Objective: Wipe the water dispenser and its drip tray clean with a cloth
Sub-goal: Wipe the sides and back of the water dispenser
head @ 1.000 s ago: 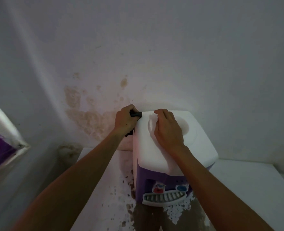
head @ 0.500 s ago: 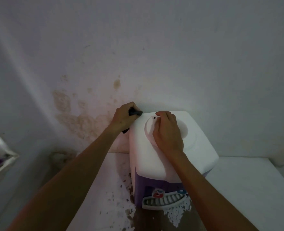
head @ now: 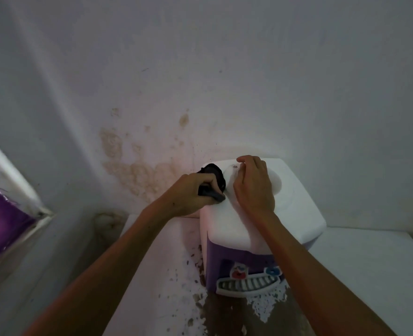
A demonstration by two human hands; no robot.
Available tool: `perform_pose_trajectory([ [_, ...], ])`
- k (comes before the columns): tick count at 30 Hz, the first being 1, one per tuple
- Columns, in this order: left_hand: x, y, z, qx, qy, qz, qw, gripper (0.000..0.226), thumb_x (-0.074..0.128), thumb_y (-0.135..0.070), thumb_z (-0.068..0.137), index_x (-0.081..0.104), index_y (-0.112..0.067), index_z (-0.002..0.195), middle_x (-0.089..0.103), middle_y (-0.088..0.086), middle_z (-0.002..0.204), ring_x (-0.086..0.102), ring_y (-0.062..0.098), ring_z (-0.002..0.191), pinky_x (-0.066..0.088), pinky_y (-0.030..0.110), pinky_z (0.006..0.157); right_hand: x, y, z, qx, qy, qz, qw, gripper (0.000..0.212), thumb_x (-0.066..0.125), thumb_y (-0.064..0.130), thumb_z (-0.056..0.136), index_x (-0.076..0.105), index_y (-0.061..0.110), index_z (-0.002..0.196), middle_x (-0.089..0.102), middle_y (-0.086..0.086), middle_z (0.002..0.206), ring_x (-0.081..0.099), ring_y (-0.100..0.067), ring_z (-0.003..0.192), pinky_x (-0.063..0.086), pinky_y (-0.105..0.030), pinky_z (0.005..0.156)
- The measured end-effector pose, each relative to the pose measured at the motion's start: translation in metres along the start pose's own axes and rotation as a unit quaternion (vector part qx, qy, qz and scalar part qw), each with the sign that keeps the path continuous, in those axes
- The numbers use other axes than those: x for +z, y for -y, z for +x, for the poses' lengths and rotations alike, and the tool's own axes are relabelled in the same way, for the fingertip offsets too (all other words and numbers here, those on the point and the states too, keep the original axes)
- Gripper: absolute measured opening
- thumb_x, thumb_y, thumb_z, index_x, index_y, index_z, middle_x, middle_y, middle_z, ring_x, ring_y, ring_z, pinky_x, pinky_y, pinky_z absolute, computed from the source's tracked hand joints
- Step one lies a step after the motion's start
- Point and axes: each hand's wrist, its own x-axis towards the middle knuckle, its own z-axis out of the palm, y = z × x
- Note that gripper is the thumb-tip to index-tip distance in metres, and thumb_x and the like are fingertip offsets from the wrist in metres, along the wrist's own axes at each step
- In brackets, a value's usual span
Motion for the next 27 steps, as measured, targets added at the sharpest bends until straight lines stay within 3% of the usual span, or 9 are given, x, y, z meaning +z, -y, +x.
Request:
perform_pose_trajectory([
  [4, 0.009, -0.02, -0.022, -0.009, 0.036, 0.003, 0.999, 0.012, 0.076, -0.021, 0.089, 0.072, -0.019, 0.101, 0.07, -0.003, 0.11, 0.063, 0.012, 0.102, 0.049, 0.022, 0.092, -0.003, 0.001, -0.001, -0.006, -0.005, 0.034, 0.999, 0.025, 0.041, 0.009, 0.1, 0.062, 0.01, 0.115, 0.062, -0.003, 0.117, 0.052, -0.017, 0.112, 0.037, -0.019, 0.088],
  [7, 0.023, -0.035, -0.038, -0.016, 0.023, 0.024, 0.999, 0.014, 0.076, -0.021, 0.089, 0.072, -0.019, 0.101, 0.07, -0.003, 0.109, 0.061, 0.011, 0.1, 0.047, 0.018, 0.088, -0.005, 0.0, -0.001, -0.01, -0.007, 0.07, 0.997, 0.025, 0.041, 0.009, 0.1, 0.063, 0.011, 0.112, 0.064, -0.001, 0.115, 0.054, -0.016, 0.111, 0.04, -0.022, 0.09],
  [11, 0.047, -0.051, -0.056, -0.032, -0.065, 0.035, 0.997, 0.009, 0.079, -0.02, 0.086, 0.071, -0.023, 0.09, 0.066, -0.014, 0.093, 0.06, 0.01, 0.089, 0.047, 0.023, 0.077, -0.016, -0.002, -0.002, 0.005, -0.008, 0.128, 0.992, 0.025, 0.042, 0.008, 0.101, 0.065, 0.012, 0.109, 0.067, 0.0, 0.111, 0.057, -0.017, 0.109, 0.038, -0.015, 0.089],
  [17, 0.086, -0.076, -0.074, -0.042, -0.165, 0.086, 0.982, 0.011, 0.08, -0.024, 0.085, 0.069, -0.021, 0.084, 0.059, -0.015, 0.08, 0.051, 0.001, 0.07, 0.035, 0.011, 0.062, -0.056, -0.009, -0.03, -0.031, 0.015, 0.167, 0.985, 0.025, 0.044, 0.007, 0.101, 0.066, 0.011, 0.11, 0.068, 0.0, 0.111, 0.059, -0.013, 0.106, 0.044, -0.022, 0.095],
  [23, 0.114, -0.095, -0.076, -0.025, -0.217, 0.098, 0.971, 0.009, 0.079, -0.026, 0.085, 0.072, -0.022, 0.083, 0.069, -0.009, 0.08, 0.055, 0.007, 0.07, 0.05, 0.029, 0.066, -0.076, -0.033, -0.061, -0.039, 0.018, 0.16, 0.986, 0.025, 0.044, 0.009, 0.1, 0.067, 0.01, 0.11, 0.067, -0.001, 0.112, 0.059, -0.011, 0.105, 0.044, -0.018, 0.094],
  [27, 0.139, -0.109, -0.071, -0.021, -0.279, 0.068, 0.958, 0.012, 0.078, -0.03, 0.087, 0.071, -0.019, 0.086, 0.071, -0.008, 0.084, 0.059, 0.007, 0.078, 0.051, 0.025, 0.07, -0.092, -0.042, -0.07, -0.027, -0.009, 0.163, 0.986, 0.026, 0.043, 0.006, 0.101, 0.067, 0.011, 0.109, 0.067, 0.001, 0.111, 0.058, -0.007, 0.103, 0.043, -0.012, 0.093],
])
